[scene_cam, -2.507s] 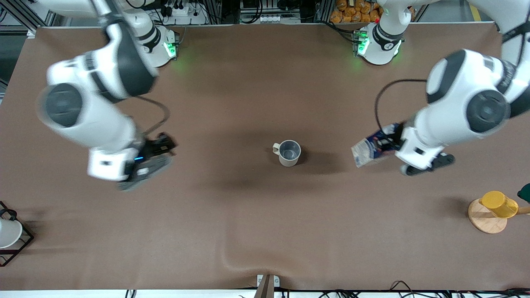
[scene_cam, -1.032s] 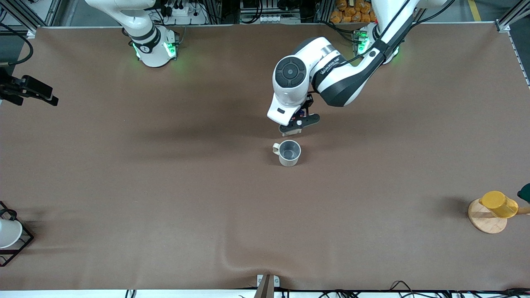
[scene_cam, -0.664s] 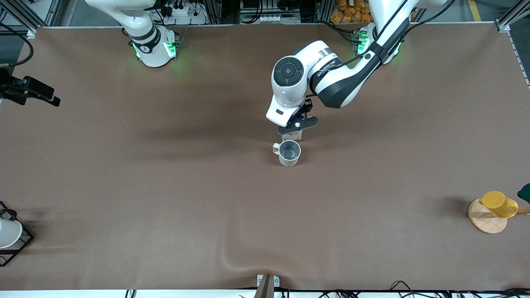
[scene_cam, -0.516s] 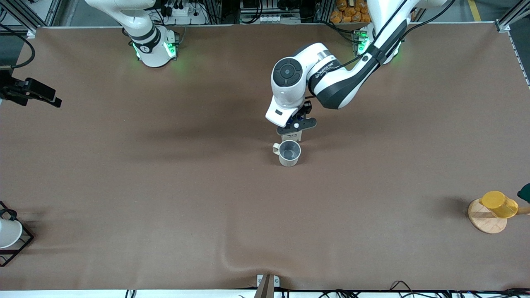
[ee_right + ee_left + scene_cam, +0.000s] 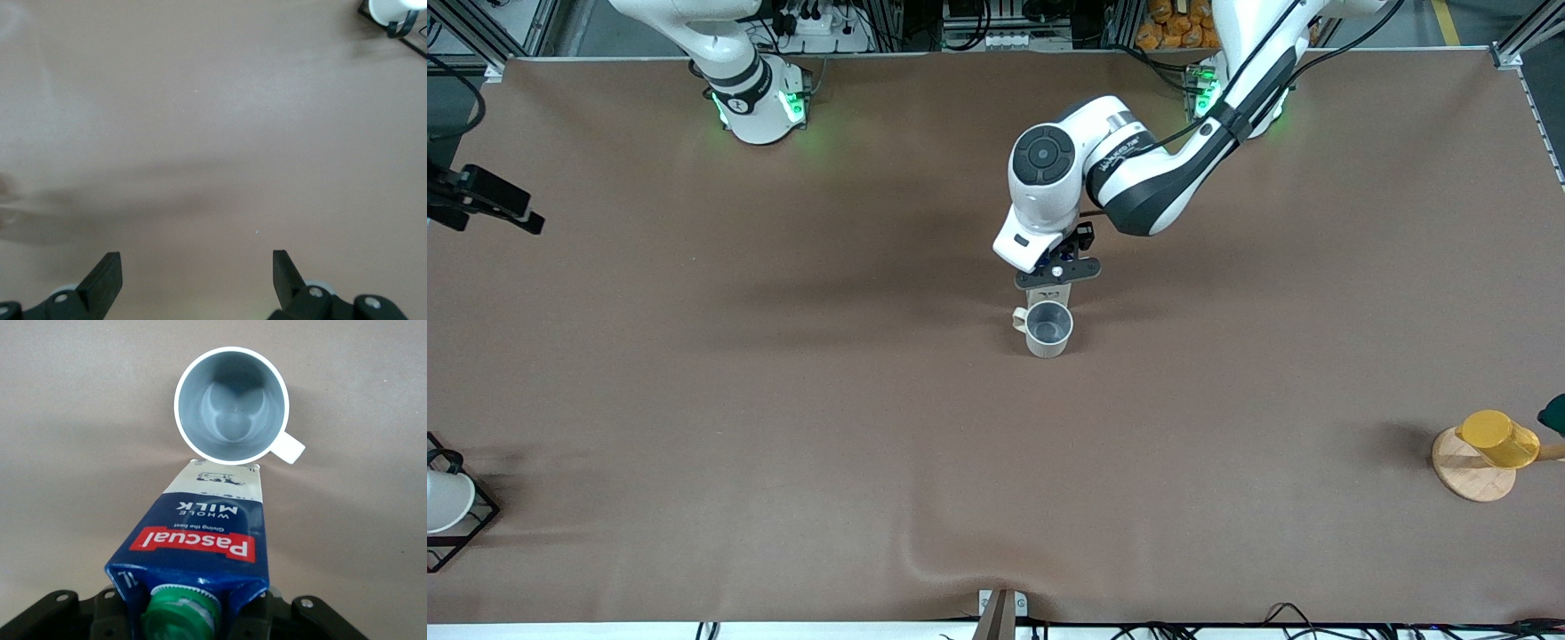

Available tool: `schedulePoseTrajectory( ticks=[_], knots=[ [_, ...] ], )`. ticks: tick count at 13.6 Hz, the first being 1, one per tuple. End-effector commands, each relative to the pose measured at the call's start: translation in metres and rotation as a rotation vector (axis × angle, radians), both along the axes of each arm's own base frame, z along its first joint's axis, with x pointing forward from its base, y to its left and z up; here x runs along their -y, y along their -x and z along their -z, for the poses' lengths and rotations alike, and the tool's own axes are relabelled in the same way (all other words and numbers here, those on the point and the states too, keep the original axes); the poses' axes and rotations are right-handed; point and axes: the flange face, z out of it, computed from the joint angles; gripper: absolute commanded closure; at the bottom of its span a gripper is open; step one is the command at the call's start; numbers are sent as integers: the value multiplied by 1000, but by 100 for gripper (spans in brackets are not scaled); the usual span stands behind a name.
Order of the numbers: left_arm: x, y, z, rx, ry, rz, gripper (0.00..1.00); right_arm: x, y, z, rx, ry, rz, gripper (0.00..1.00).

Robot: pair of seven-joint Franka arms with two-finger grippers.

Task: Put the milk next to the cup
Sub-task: 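Position the milk carton beside the white mug with the left gripper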

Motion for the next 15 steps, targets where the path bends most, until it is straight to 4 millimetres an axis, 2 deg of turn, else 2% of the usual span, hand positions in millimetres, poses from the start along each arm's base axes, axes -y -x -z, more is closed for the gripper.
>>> schedulePoseTrajectory(
  ticks=[1, 5, 6, 8, 11, 12, 13, 15],
  knots=[
    [0, 0, 5, 31, -11, 41, 51, -6, -7, -2, 5, 6, -6, 0],
    [-4, -1, 12, 33, -25, 49, 48, 2, -7, 3, -3, 9, 7, 0],
    [-5, -4, 12, 36, -18, 43, 37, 2, -8, 2, -2, 11, 4, 0],
    [-6, -8, 10, 46, -3, 37, 20, 3, -7, 4, -6, 10, 2, 0],
    [-6, -8, 10, 46, -3, 36, 16, 17, -6, 11, -21, 8, 18, 0],
    [-6, -9, 8, 49, -2, 36, 15, 18, -5, 12, -24, 7, -42, 0],
    [-7, -10, 4, 57, 1, 32, 13, 18, -4, 14, -29, 5, -123, 0],
    [-8, -11, -13, 72, 4, 24, 8, 20, -4, 16, -34, 15, -157, 0]
  ],
)
